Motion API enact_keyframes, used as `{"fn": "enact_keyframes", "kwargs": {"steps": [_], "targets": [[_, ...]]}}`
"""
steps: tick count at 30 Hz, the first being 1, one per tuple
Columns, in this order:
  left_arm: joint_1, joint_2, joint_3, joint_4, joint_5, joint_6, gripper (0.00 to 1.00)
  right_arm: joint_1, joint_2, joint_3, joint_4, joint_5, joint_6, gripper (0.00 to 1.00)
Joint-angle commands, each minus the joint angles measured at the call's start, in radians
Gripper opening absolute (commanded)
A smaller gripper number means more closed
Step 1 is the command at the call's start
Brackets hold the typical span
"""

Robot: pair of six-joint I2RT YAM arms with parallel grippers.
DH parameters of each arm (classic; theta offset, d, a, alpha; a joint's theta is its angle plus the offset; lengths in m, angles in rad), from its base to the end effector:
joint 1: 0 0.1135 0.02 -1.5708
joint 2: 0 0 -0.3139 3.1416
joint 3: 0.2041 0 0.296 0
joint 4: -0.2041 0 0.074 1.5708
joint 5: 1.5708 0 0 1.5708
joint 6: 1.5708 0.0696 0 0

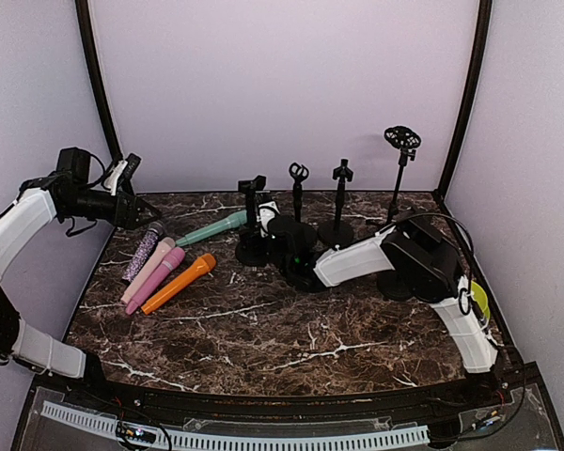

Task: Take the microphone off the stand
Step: Place the microphone stand at the center of the board, then reset both arms

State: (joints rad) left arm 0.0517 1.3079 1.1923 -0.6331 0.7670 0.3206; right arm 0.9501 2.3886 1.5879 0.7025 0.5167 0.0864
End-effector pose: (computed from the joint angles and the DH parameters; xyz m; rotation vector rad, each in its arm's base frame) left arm 0.3262 -0.0315 0.3583 0.6547 2.0542 -0.6706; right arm 0.3931 0.4907 0.1487 -0.3262 1.6361 0.3560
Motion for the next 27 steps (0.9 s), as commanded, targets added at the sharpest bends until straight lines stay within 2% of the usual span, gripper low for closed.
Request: {"fn": "enact_keyframes", "kwargs": {"steps": [1, 8, 10, 18, 21, 23, 27], "targets": [[0.052, -0.057, -0.005, 0.072, 0.028, -0.034, 0.99, 0.021, -0.189, -0.123, -0.013, 0.013, 0.072, 1.00], [0.100, -0.093, -0.107, 0.256, -0.017, -0.090, 0.99, 0.072, -0.523, -0.485, -0.101, 0.048, 0.149, 1.00], [0.104, -0.100, -0.176, 0.361, -0.079, -0.103, 0.99, 0.078, -0.627, -0.580, -0.137, 0.071, 0.163, 1.00], [0.109, -0.075, -0.538, 0.877, -0.179, -0.167, 0.99, 0.045, -0.985, -0.850, -0.322, 0.277, 0.257, 1.00], [0.109, -0.036, -0.622, 1.005, -0.198, -0.151, 0.99, 0.031, -1.097, -0.957, -0.324, 0.390, 0.284, 1.00], [0.109, -0.016, -0.674, 1.110, -0.219, -0.162, 0.99, 0.014, -1.153, -1.017, -0.312, 0.412, 0.282, 1.00], [0.109, 0.032, -0.748, 1.305, -0.224, -0.175, 0.99, 0.006, -1.214, -1.143, -0.160, 0.509, 0.157, 1.00]]}}
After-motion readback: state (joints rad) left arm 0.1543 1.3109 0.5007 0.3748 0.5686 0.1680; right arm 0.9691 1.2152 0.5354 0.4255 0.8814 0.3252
